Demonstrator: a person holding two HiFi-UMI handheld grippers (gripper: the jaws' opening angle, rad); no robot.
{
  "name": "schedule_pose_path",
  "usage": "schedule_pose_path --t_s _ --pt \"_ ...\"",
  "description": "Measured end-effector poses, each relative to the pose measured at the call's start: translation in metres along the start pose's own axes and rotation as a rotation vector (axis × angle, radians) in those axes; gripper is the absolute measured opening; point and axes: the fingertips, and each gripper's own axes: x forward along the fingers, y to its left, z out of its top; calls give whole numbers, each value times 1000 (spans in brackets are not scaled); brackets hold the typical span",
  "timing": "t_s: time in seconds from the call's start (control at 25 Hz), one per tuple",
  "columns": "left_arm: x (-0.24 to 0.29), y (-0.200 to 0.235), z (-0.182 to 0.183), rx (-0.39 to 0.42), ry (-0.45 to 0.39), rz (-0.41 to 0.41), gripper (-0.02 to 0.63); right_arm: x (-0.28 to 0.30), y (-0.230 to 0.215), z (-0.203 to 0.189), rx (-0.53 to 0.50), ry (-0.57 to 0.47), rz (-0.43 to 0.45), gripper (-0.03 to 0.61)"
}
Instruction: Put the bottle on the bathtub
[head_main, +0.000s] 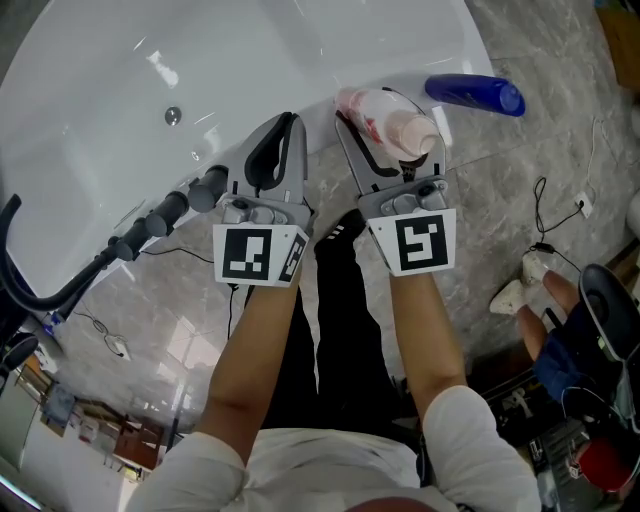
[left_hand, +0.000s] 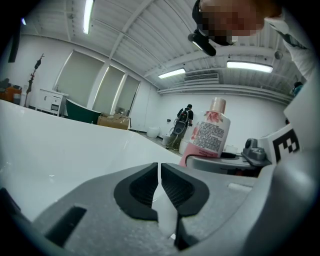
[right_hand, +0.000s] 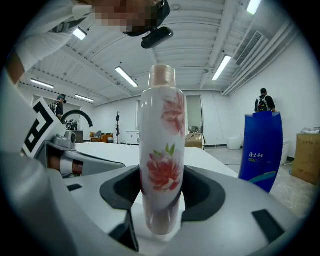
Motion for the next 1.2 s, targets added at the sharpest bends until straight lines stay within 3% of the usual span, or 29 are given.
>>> schedule_pose_path --t_s 1.2 --pt "-5 -6 -16 -64 16 -25 18 5 8 -18 -34 28 -13 222"
